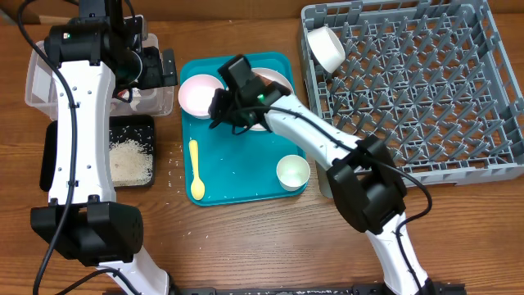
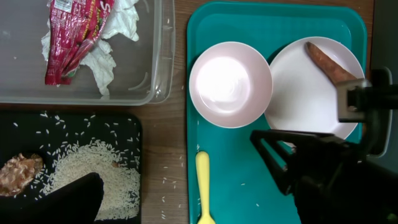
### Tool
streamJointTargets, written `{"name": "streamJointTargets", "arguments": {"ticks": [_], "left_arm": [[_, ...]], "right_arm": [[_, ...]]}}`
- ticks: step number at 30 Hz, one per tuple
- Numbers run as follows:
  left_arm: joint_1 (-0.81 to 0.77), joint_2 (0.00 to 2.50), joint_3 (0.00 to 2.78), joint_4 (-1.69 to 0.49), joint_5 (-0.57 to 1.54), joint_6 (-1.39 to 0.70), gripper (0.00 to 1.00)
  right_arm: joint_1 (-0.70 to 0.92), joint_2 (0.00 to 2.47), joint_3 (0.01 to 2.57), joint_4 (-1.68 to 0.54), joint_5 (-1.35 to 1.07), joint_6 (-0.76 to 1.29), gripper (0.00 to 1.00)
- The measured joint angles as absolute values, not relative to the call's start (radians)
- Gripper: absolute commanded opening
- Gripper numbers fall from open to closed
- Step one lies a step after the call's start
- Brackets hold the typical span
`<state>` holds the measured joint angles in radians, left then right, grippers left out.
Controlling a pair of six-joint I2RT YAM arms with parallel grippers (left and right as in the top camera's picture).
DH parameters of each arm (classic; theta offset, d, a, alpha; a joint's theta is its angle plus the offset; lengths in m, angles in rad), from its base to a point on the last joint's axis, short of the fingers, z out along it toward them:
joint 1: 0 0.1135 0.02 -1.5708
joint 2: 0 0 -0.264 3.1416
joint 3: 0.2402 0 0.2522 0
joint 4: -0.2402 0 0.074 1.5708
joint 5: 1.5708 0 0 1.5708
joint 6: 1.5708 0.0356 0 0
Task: Sort waste into correct bins and load items into the dishwasher
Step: 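Reach the right gripper back toward the pink bowl on the tray, then grasp the pink bowl rim with the right gripper and lift it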
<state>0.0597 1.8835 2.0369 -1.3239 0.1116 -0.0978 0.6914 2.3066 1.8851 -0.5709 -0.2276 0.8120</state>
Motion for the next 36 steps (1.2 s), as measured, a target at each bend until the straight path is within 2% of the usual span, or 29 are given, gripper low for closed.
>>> {"name": "streamJointTargets", "arguments": {"ticks": [14,18,23,31,36], "left_arm": [[0.060,1.884,2.037,-1.324,0.112,-0.098,1.00],[0.060,1.884,2.037,-1.324,0.112,-0.098,1.00],[0.060,1.884,2.037,-1.324,0.112,-0.098,1.00],[0.060,1.884,2.037,-1.324,0.112,-0.098,1.00],[0.060,1.884,2.037,-1.324,0.112,-0.098,1.00]], "right_arm": [[0.700,2.362,1.885,-0.507,-0.177,0.842,0.37],[0.700,2.367,1.885,-0.487,-0.168,0.840,0.28],[0.700,2.367,1.885,-0.490,-0.162,0.838,0.25],[0.700,2.367,1.885,-0.452,-0.123,0.830,0.25],[0.700,2.367,1.885,-0.440,-0.128,0.812,0.29]]}}
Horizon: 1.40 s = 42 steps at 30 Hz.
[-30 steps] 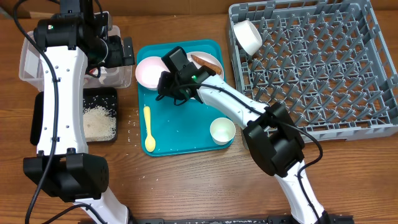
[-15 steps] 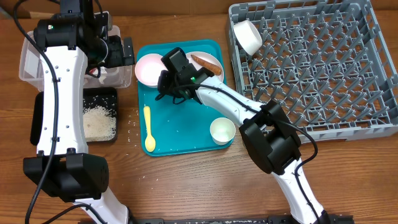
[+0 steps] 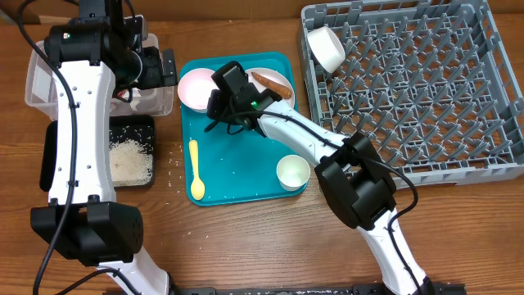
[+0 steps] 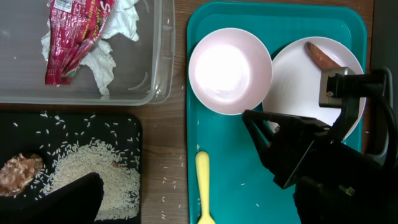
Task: Sort waste into correct bins and load items into the dishwasher
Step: 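Grasp the pink bowl rim with the right gripper and lift it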
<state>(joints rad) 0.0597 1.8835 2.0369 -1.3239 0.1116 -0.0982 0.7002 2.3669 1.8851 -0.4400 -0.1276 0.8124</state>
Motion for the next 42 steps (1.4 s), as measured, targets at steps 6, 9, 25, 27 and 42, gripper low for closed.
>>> {"name": "streamJointTargets", "arguments": {"ticks": [6,9,25,27,42], "left_arm": [[0.060,1.884,2.037,-1.324,0.112,-0.098,1.00],[0.060,1.884,2.037,-1.324,0.112,-0.098,1.00],[0.060,1.884,2.037,-1.324,0.112,-0.098,1.00],[0.060,1.884,2.037,-1.324,0.112,-0.098,1.00],[0.060,1.884,2.037,-1.324,0.112,-0.098,1.00]], "right_arm": [[0.700,2.367,1.885,-0.426,-0.113,0.806,0.44],[0.700,2.367,1.885,-0.418,-0.080,0.804,0.45],[0.700,2.413,1.885,-0.397,-0.026,0.797,0.15],[0.700,2.413,1.885,-0.398,-0.026,0.796,0.09],[0.695,2.379,1.885,-0.486,-0.046,0.730,0.04]]}}
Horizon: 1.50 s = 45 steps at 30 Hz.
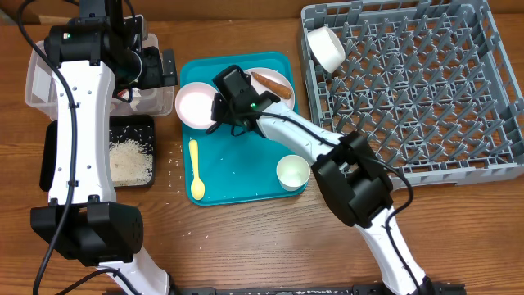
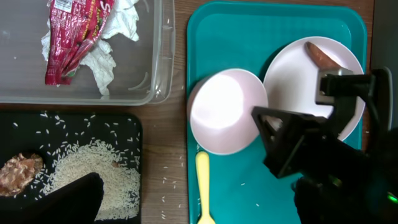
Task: Sort waste into correct bins and load items into the dishwasher
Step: 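Grasp the pink bowl rim with the right gripper and lift it, then set the pink bowl into the grey dish rack with the right gripper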
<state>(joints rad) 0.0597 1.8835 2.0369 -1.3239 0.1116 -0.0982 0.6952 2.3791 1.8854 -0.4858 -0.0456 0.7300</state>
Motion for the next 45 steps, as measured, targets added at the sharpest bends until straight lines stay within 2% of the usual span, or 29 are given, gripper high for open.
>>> {"name": "streamJointTargets", "arguments": {"ticks": [6,10,16,21,28,38,45], "left_arm": [[0.060,1.884,2.037,-1.324,0.112,-0.098,1.00],[0.060,1.884,2.037,-1.324,0.112,-0.098,1.00],[0.060,1.884,2.037,-1.324,0.112,-0.098,1.00],[0.060,1.884,2.037,-1.324,0.112,-0.098,1.00],[0.060,1.884,2.037,-1.324,0.112,-0.098,1.00],[0.060,1.884,2.037,-1.324,0.112,-0.098,1.00],[0.060,1.884,2.037,-1.324,0.112,-0.098,1.00]], "right_arm": [[0.660,2.218,1.885,-0.675,0.025,0.674,0.04],[0.561,2.048,1.885,-0.800,0.159,0.602,0.04],[0.366,1.844,1.897,-1.000,0.542,0.524,0.04],[0.364,1.816,1.891,-1.121,0.894,0.493,0.04],[0.397,1.818,1.731,-1.118,1.084,0.463,0.04],[0.485,1.829,1.458,-0.804,1.179,0.274,0.04],[0.510,1.857,1.385,-0.683,1.277,0.150,0.04]]}}
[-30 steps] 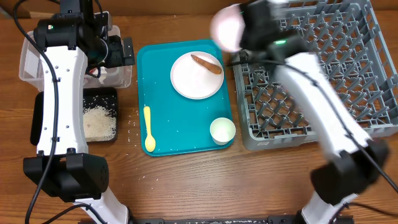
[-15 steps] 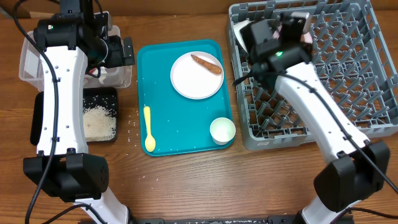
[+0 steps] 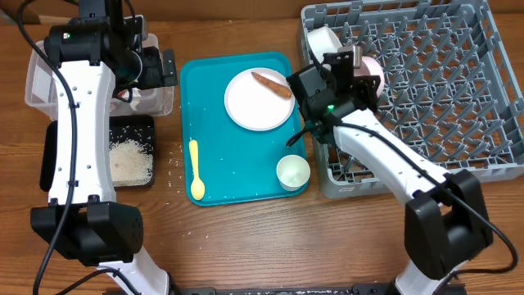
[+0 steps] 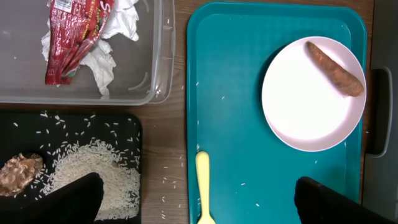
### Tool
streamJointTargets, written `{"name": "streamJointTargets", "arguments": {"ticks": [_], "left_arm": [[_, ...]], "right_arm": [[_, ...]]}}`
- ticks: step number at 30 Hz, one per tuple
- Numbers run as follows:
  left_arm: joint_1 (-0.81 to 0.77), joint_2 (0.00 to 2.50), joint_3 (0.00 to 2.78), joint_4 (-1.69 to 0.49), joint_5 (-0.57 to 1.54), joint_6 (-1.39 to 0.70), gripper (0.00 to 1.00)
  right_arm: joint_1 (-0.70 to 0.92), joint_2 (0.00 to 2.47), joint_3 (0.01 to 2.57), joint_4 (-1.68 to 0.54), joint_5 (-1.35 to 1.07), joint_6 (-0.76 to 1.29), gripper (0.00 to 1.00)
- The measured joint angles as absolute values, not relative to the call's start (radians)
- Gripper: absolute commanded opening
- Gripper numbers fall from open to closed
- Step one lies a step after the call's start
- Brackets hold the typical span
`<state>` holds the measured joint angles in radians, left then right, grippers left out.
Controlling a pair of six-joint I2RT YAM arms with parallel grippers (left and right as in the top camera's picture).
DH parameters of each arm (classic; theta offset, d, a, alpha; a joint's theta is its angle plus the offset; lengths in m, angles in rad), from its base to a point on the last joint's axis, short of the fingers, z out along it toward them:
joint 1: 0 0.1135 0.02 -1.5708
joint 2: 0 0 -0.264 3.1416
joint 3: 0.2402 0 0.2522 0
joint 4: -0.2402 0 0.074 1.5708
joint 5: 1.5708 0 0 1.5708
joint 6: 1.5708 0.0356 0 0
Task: Sort waste into correct bins and load items into the dishwasher
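Observation:
My right gripper [image 3: 358,70] is shut on a pink bowl [image 3: 375,80], holding it tilted over the left edge of the grey dish rack [image 3: 458,98]. A white bowl [image 3: 325,45] stands in the rack's far left corner. On the teal tray [image 3: 221,131] lie a white plate [image 3: 255,102] with an orange-brown food piece [image 3: 270,83], a yellow spoon [image 3: 196,170] and a small pale cup [image 3: 293,171]. My left gripper [image 3: 168,67] hangs open by the clear bin, its fingertips [image 4: 68,199] wide apart above the spoon [image 4: 203,186].
The clear bin [image 4: 93,81] at the far left holds a red wrapper [image 4: 71,37] and crumpled tissue. In front of it is a black tray [image 4: 25,124] with loose rice and a brown scrap. Rice grains are scattered on the wood and the teal tray.
The pink bowl has left the teal tray and is now at the rack's left edge, held by my right gripper. The plate now shows whole. My left arm has not moved.
My right gripper was first above the plate beside the pink bowl. Then it stood at the bowl's rim. Later the bowl was shifted toward the tray's left edge in its grip. Now the bowl is held over the rack.

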<state>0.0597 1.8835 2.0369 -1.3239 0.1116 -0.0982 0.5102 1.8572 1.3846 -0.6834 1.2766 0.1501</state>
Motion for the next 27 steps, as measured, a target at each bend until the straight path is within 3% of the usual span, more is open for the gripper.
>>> {"name": "streamJointTargets", "arguments": {"ticks": [11,20,21,23,27], "left_arm": [[0.060,1.884,2.037,-1.324,0.112,-0.098,1.00],[0.060,1.884,2.037,-1.324,0.112,-0.098,1.00],[0.060,1.884,2.037,-1.324,0.112,-0.098,0.99],[0.060,1.884,2.037,-1.324,0.112,-0.098,1.00],[0.060,1.884,2.037,-1.324,0.111,-0.098,1.00]], "right_arm": [[0.517,1.954,1.382,-0.637,1.430,0.057,0.04],[0.620,1.974,1.381,-0.641,1.454,0.030,0.04],[0.627,1.977,1.380,-0.643,1.456,0.025,0.09],[0.636,1.980,1.380,-0.646,1.451,0.021,0.31],[0.678,1.980,1.379,-0.644,1.420,0.019,0.64]]}}
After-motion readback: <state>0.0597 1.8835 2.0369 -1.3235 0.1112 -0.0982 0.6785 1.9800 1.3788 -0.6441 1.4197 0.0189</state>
